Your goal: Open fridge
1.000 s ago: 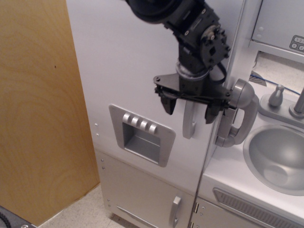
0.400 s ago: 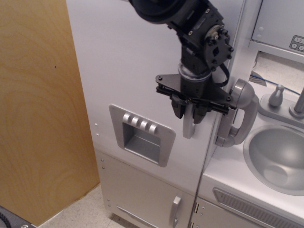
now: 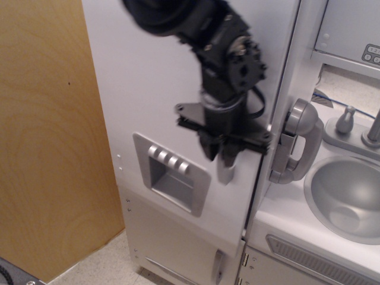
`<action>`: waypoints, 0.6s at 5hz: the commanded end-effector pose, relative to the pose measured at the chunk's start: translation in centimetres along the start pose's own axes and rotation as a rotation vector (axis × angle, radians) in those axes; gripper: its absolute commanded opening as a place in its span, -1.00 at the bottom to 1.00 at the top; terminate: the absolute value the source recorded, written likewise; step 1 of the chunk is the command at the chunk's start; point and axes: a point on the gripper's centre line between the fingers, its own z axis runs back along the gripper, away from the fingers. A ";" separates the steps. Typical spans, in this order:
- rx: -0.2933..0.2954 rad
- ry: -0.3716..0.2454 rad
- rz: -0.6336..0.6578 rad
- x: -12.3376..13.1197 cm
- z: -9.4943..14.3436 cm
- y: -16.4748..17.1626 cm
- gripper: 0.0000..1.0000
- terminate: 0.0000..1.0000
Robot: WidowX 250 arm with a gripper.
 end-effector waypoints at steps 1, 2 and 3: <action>-0.018 0.099 -0.064 -3.2 3.3 3.7 1.00 -1.00; 0.035 0.149 -0.155 -5.2 3.9 3.9 1.00 -1.00; 0.064 0.158 -0.240 -7.0 4.0 3.2 1.00 -1.00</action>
